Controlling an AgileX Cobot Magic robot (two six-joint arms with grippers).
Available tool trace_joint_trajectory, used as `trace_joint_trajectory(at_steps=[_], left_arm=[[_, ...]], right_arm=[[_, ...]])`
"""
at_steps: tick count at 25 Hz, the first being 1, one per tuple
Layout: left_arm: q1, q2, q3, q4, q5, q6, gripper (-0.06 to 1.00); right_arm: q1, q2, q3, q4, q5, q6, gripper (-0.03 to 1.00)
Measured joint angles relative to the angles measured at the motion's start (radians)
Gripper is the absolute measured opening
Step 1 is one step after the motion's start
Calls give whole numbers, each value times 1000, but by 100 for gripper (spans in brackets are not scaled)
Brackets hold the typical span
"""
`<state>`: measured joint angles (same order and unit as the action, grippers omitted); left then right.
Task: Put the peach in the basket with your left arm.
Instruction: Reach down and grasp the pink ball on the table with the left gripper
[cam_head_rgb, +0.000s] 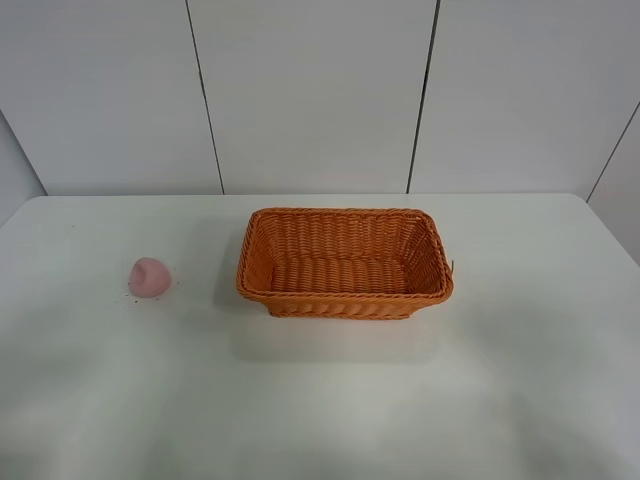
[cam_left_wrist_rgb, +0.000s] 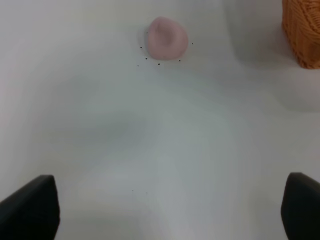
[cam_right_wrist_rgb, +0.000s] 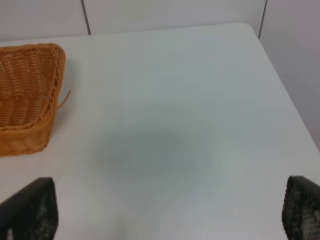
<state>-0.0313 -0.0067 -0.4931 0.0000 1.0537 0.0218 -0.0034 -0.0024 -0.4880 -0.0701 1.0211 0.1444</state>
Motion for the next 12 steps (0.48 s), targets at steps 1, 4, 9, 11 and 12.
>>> trace_joint_trajectory(at_steps=[1, 4, 9, 11, 12], left_arm=[[0, 0, 0, 0, 0, 0, 99], [0, 0, 0, 0, 0, 0, 99], [0, 0, -5, 0, -4, 0, 100], [0, 26, -27, 5, -4, 0, 100], [0, 60, -43, 0, -4, 0, 100]], right_arm=[[0, 0, 0, 0, 0, 0, 69], [0, 0, 0, 0, 0, 0, 69], [0, 0, 0, 0, 0, 0, 69], [0, 0, 0, 0, 0, 0, 69], [0, 0, 0, 0, 0, 0, 69]])
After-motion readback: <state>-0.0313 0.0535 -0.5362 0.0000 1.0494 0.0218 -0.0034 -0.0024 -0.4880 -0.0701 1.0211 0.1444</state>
